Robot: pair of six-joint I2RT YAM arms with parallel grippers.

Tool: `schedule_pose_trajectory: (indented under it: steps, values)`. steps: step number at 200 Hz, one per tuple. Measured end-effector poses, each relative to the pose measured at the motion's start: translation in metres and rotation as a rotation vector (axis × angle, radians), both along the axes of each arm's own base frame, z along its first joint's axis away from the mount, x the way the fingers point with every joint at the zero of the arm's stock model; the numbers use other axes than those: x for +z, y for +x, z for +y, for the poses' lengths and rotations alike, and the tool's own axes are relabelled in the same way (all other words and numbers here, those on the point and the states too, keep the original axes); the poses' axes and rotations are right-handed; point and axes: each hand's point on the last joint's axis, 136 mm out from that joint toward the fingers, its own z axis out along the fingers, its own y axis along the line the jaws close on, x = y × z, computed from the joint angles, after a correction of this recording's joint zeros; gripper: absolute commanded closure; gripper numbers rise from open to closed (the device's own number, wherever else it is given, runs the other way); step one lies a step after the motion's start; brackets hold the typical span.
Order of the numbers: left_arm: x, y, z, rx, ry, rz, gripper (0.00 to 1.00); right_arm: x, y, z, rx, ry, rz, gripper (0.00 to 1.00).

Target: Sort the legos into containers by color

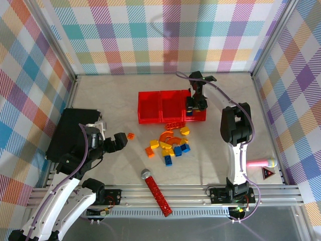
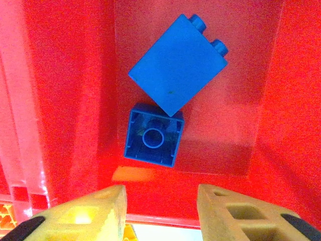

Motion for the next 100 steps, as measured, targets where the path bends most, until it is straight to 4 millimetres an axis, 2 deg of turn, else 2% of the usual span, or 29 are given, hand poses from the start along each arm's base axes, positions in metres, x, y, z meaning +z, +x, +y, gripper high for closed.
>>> schedule_pose_trajectory:
  steps: [33,57,77,100]
  values:
    - [0.0,0.0,0.0,0.0,0.0,0.0,0.0,0.0,-0.001,0.0,0.0,0.0,0.003,0.58]
    - [0.0,0.0,0.0,0.0,0.0,0.0,0.0,0.008,-0.006,-0.002,0.0,-0.001,0.005,0.58]
    - [-0.001,-0.001,0.0,0.0,0.002,0.006,0.0,0.029,-0.01,-0.003,-0.002,0.008,-0.019,0.58]
    - [-0.001,-0.001,0.001,0.001,0.002,0.005,0.0,0.066,-0.016,0.001,0.004,0.04,-0.091,0.58]
